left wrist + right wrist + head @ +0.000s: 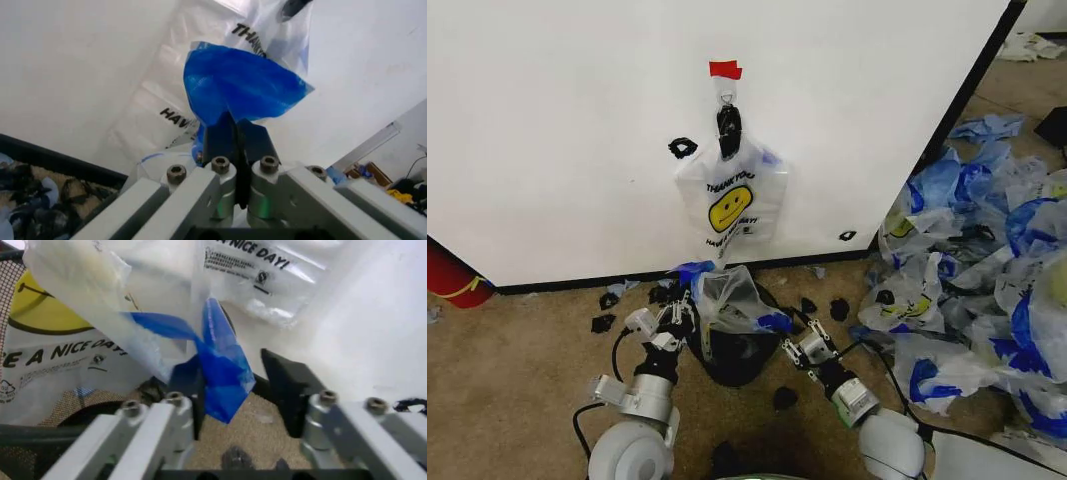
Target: Pick up the garbage bag from the wall and place it over the trash bin.
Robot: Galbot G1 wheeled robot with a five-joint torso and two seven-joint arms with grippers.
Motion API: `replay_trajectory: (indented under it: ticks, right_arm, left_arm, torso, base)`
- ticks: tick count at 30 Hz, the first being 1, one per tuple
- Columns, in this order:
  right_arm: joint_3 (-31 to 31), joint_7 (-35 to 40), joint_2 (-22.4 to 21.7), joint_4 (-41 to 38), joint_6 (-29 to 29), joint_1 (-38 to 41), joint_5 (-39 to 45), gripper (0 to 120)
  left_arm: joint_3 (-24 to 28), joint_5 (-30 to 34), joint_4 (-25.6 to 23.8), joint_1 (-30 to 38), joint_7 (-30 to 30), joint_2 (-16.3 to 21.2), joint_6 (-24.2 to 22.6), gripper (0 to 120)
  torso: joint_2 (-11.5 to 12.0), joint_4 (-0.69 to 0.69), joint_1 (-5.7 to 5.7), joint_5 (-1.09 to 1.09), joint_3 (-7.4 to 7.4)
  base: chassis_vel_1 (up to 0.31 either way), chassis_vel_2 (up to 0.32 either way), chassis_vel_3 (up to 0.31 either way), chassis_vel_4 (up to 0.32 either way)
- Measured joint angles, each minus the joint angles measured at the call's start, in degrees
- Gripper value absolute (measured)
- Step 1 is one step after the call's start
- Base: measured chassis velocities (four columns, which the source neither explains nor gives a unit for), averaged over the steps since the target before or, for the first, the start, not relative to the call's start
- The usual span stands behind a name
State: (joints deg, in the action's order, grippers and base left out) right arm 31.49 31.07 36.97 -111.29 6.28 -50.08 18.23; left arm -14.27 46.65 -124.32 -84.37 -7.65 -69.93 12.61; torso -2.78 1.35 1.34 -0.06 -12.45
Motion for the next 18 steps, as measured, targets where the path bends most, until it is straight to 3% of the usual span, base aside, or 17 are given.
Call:
replay_trajectory:
  ticks: [4,10,13,18]
  right_arm:
    - [-0.2,0.0,0.0,0.1,0.1,-0.3,-0.1,15]
    - [-1.4,0.2,0.2,0.7,1.0,-1.2,-0.4,10]
    - [-3.4,0.7,0.2,0.2,1.3,-3.0,0.7,1]
    - [-8.1,2.0,0.7,-1.2,1.7,-6.0,3.5,0]
  left_arm:
    - [0.0,-0.2,0.1,0.0,0.0,-0.2,0.1,0]
    - [-0.1,-0.3,0.2,-0.1,0.0,-0.2,0.1,0]
    - [-0.5,-0.2,0.1,-0.1,0.0,0.0,0.2,0]
    - [-0.8,-0.2,-0.3,-1.1,0.0,0.6,0.2,0]
  torso:
    - [0.0,0.0,0.0,0.0,0.0]
    - [0.0,0.0,0.0,0.0,0.0]
    - [0.0,0.0,0.0,0.0,0.0]
    - [0.0,0.0,0.0,0.0,0.0]
  base:
    - [0.0,0.0,0.0,0.0]
    - [0.0,0.0,0.0,0.0]
    - [0.0,0.0,0.0,0.0]
    - [0.0,0.0,0.0,0.0]
